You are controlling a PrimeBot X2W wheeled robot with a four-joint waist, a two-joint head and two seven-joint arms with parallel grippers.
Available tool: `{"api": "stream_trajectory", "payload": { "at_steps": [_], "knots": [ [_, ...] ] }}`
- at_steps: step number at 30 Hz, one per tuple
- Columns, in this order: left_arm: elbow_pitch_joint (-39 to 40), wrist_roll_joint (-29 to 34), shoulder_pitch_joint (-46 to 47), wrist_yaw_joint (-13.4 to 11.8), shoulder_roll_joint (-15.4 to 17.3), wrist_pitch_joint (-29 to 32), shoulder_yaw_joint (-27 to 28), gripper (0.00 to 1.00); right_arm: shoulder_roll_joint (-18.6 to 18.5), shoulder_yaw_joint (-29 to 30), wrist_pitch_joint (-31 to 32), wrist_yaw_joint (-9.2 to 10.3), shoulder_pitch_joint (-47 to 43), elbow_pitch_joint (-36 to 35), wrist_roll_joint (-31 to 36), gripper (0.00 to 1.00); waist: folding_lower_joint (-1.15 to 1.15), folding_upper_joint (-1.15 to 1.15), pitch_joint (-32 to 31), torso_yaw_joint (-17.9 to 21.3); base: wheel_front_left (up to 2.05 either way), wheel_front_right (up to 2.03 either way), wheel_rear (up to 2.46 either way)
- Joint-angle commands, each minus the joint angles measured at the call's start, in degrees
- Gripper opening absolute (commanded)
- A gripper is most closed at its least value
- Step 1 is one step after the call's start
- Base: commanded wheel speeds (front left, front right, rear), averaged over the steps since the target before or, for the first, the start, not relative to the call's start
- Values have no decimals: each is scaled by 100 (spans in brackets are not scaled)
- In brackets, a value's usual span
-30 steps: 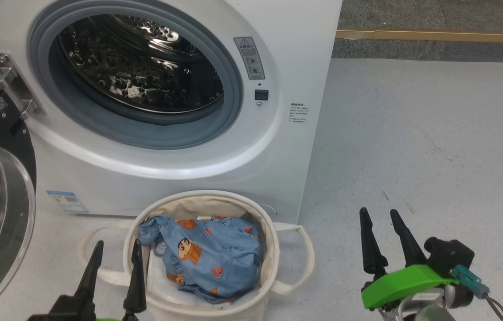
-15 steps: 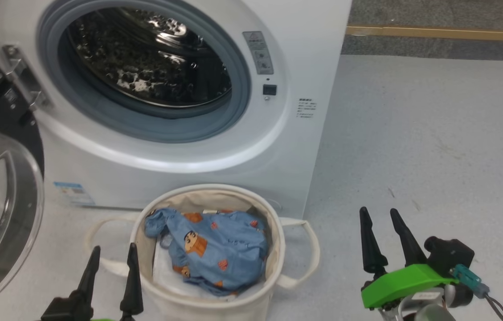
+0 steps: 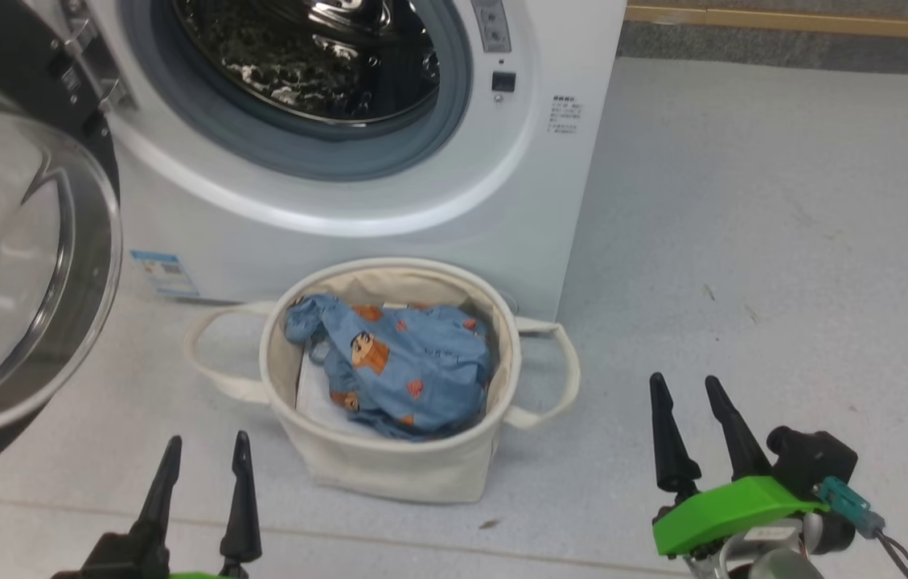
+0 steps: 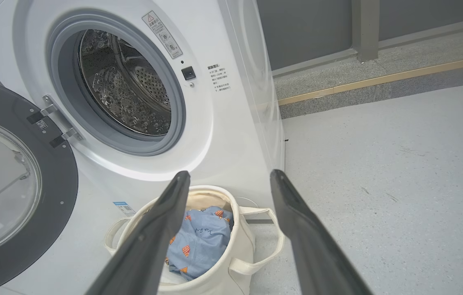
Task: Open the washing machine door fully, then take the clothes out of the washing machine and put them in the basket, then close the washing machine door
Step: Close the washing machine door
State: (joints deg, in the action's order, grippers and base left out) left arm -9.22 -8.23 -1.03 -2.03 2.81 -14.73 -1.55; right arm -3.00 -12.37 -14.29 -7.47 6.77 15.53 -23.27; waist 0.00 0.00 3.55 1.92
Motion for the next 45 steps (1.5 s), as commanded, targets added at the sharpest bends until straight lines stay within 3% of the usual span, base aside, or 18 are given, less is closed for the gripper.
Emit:
{"api": "stream_trajectory", "payload": {
  "at_steps": [1,11,24,31,45],
  "knots": [
    [247,56,262,-36,7,-27,123,100,13,-135,-71,-2,211,-239,18,100,0,0,32,-46,-108,108,0],
    [372,50,347,-71,7,-27,-47,100,13,-486,-71,-2,219,-655,-143,100,0,0,83,-592,-45,45,0],
    [666,-33,240,-272,7,-27,-313,100,13,-922,-71,-2,193,-773,24,100,0,0,-58,-2225,0,0,0],
    [731,33,108,-255,7,-27,-346,100,13,-985,-71,-2,98,-788,-25,100,0,0,-251,-2901,0,0,0],
    [1102,33,-212,-441,7,-27,-104,100,13,-1487,-71,-2,347,-547,-92,100,0,0,-199,-3106,0,0,0]
  ]
}}
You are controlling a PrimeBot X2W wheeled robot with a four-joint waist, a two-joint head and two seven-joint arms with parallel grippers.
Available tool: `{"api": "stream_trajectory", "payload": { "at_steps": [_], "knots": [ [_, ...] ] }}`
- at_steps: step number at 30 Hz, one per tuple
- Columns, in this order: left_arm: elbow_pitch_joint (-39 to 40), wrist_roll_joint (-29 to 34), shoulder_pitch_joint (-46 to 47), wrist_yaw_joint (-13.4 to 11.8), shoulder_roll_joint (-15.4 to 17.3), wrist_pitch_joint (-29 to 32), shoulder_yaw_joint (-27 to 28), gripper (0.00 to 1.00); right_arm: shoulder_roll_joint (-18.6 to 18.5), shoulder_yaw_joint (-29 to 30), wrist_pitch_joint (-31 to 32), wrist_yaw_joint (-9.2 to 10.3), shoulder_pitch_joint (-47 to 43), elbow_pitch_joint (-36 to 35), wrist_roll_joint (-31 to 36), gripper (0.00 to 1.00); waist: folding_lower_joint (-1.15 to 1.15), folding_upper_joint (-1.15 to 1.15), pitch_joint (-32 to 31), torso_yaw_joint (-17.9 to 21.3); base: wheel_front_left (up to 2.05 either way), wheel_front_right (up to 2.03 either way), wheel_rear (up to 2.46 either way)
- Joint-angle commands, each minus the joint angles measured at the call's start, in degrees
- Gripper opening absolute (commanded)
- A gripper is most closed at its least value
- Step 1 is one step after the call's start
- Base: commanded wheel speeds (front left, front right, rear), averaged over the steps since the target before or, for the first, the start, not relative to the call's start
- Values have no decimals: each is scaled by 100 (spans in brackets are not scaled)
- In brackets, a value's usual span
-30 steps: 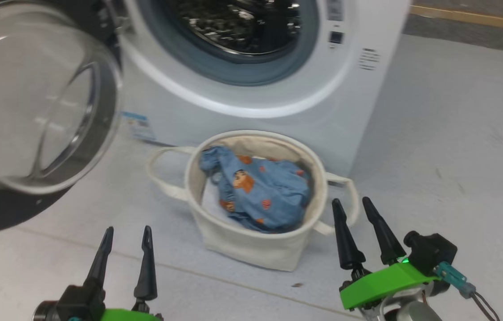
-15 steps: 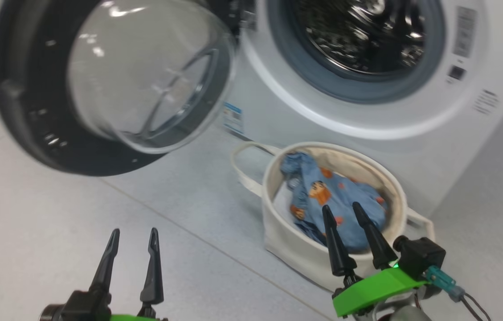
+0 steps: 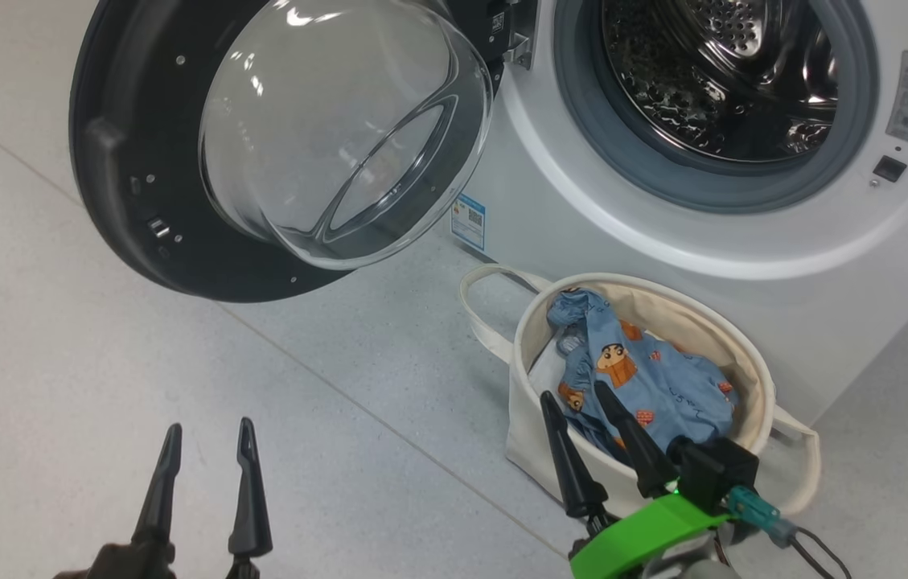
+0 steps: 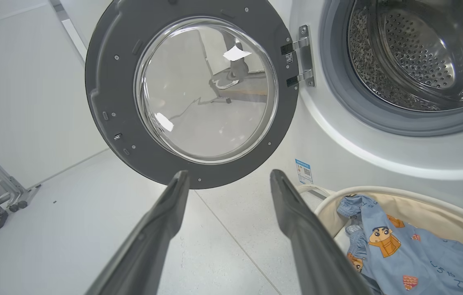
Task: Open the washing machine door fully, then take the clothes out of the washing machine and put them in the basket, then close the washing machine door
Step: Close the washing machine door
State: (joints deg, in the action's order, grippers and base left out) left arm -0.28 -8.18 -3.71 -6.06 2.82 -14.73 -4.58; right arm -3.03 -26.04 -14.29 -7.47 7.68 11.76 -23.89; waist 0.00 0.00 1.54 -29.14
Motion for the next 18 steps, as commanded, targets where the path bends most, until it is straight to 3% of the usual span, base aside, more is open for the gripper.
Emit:
{"api": "stream_trajectory", "payload": {
  "at_steps": [1,18],
  "knots": [
    [213,30,48,-43,6,-27,196,100,15,-131,-71,-2,271,-159,-30,100,0,0,8,-4,0,0,0],
    [202,3,61,-11,6,-27,187,100,15,-91,-71,-2,266,-159,0,100,0,0,130,-30,0,0,0]
  ]
}}
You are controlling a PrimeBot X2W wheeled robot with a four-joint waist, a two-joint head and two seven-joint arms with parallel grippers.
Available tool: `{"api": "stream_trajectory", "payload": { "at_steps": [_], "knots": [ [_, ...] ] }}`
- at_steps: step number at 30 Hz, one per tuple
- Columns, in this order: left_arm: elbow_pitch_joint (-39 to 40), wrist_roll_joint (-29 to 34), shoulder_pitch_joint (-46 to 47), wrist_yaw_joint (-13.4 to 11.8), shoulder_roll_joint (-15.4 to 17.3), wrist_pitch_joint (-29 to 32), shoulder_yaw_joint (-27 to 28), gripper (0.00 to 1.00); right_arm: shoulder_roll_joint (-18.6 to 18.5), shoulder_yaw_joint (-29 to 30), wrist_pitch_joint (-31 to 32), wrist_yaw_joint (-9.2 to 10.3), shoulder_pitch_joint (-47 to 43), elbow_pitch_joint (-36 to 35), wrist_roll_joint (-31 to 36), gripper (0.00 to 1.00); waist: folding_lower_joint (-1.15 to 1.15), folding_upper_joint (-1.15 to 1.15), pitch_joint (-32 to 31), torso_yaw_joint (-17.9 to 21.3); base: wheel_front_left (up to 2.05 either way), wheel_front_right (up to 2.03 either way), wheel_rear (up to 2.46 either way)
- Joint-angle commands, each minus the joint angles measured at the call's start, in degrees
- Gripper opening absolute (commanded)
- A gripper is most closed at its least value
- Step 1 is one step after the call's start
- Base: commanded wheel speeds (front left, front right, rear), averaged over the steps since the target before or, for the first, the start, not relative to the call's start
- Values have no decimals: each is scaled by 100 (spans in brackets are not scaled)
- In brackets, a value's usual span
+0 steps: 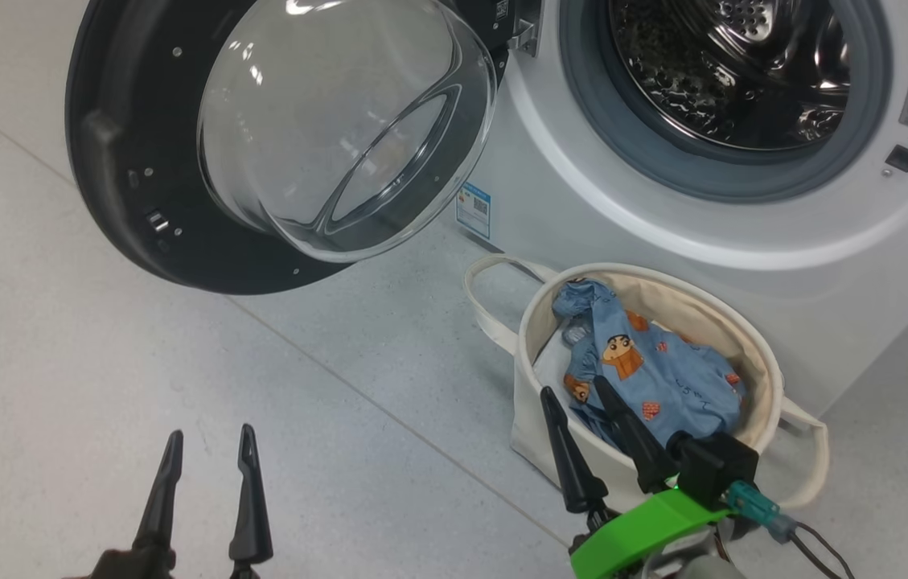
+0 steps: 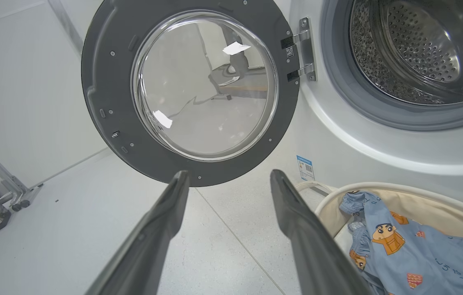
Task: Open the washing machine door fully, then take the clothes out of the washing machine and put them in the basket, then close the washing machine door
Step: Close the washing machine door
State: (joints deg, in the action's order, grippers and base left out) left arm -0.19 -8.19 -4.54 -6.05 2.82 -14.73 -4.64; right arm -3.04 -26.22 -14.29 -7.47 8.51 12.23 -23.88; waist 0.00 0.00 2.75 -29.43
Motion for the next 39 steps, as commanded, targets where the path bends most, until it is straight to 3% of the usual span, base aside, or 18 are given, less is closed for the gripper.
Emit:
{"api": "stream_trajectory", "payload": {
  "at_steps": [1,15,16,17,24,27,30,33,39],
  "knots": [
    [191,-5,152,-10,6,-27,193,100,16,-67,-71,-2,174,-209,7,100,0,0,18,-2,0,0,0],
    [212,-166,245,79,6,-27,199,100,16,11,-71,-2,122,-253,82,100,0,0,72,11,0,0,0],
    [249,-273,257,126,6,-27,197,4,16,17,-71,-2,117,-254,85,100,0,0,78,11,0,0,0],
    [308,-483,266,193,6,-27,205,0,16,24,-71,-2,109,-254,90,100,0,0,86,11,0,0,0],
    [784,-891,462,844,33,-27,913,0,16,100,-71,-2,79,-231,239,100,0,0,258,15,0,0,0],
    [955,-1133,716,1114,311,-27,1413,0,16,191,-71,-2,75,-211,384,100,0,0,422,10,0,0,0],
    [1016,-1505,984,1224,593,-27,1735,0,8,261,-71,-2,81,-195,505,100,0,0,578,4,0,0,0],
    [963,-2483,1510,1312,1151,172,2209,0,-63,321,-71,-2,130,-193,640,100,0,0,872,29,0,0,0],
    [-18,-5076,2938,1347,2402,1320,3259,0,-302,284,-71,-2,397,-212,859,100,0,0,1530,221,0,0,0]
  ]
}}
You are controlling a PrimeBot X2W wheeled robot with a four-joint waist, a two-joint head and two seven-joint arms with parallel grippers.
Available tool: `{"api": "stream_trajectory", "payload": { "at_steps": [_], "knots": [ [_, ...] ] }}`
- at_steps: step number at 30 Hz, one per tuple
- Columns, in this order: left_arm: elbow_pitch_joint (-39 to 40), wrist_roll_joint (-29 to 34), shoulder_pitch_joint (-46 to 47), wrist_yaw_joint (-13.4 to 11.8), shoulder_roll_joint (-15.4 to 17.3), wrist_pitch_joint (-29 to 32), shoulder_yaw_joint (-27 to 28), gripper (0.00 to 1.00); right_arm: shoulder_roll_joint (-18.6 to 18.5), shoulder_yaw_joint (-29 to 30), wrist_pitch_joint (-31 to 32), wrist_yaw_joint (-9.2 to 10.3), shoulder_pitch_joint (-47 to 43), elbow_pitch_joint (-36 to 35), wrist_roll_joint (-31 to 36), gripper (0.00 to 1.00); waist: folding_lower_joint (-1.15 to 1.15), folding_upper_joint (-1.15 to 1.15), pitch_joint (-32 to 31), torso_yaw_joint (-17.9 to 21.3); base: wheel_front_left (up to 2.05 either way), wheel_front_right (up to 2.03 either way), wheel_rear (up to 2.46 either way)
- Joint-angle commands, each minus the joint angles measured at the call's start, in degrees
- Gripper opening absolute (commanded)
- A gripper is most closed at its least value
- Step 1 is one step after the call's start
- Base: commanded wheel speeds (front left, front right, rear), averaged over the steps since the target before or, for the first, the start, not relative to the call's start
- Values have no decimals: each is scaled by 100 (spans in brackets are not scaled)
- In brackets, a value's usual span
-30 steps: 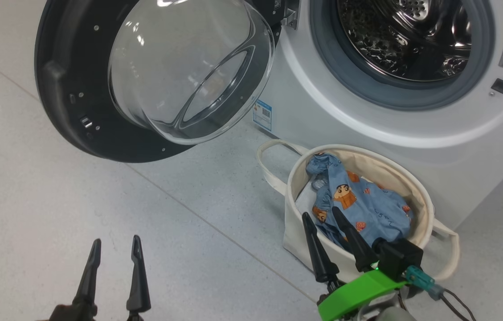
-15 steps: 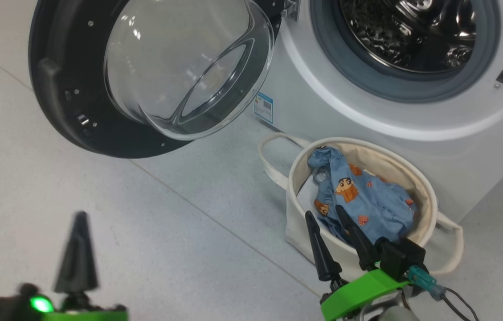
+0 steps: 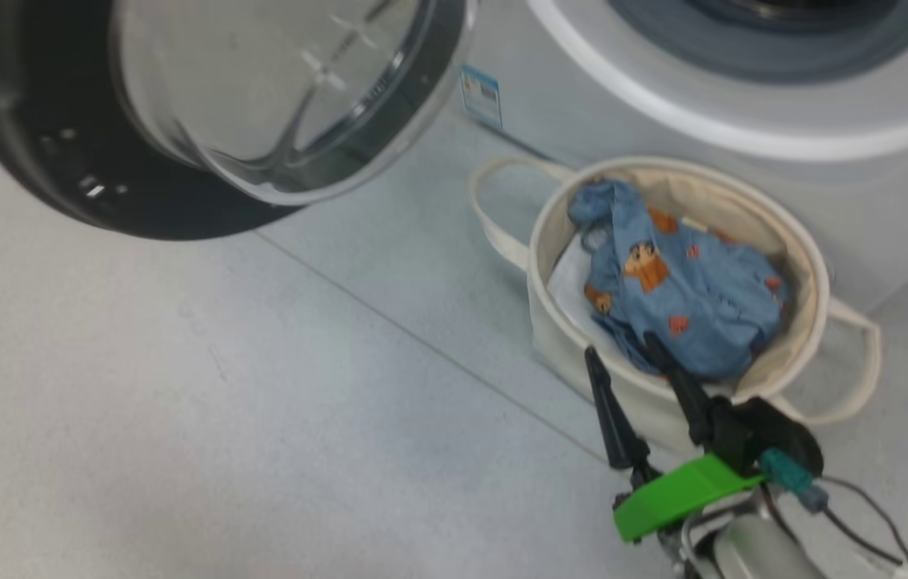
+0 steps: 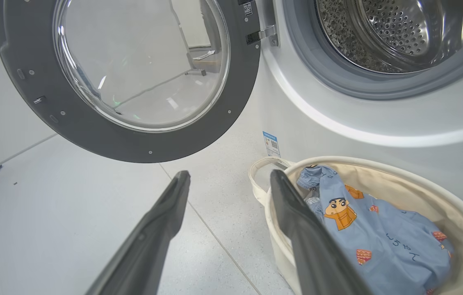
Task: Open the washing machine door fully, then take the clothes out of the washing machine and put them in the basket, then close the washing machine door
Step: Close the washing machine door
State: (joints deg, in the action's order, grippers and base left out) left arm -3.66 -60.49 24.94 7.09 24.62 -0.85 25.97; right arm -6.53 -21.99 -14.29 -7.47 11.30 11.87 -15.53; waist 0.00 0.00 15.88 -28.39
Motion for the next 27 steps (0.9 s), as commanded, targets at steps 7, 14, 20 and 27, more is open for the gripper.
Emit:
{"api": "stream_trajectory", "payload": {
  "at_steps": [7,14,20,27],
  "knots": [
    [-1408,-744,1375,37,1621,864,433,0,-247,29,-71,-2,256,-252,155,100,0,0,585,547,0,0,0],
    [-2966,-1116,2325,-108,2048,1503,204,0,-417,266,-26,-2,157,-462,273,100,0,0,772,807,0,0,0],
    [-3783,-1345,2898,-93,2083,1778,85,0,-483,382,80,-2,-107,-634,363,100,0,0,746,895,0,0,0],
    [-4253,-1521,3291,-25,2066,2392,-191,0,-532,413,179,-2,-274,-875,444,100,0,0,744,958,0,0,0]
  ]
}}
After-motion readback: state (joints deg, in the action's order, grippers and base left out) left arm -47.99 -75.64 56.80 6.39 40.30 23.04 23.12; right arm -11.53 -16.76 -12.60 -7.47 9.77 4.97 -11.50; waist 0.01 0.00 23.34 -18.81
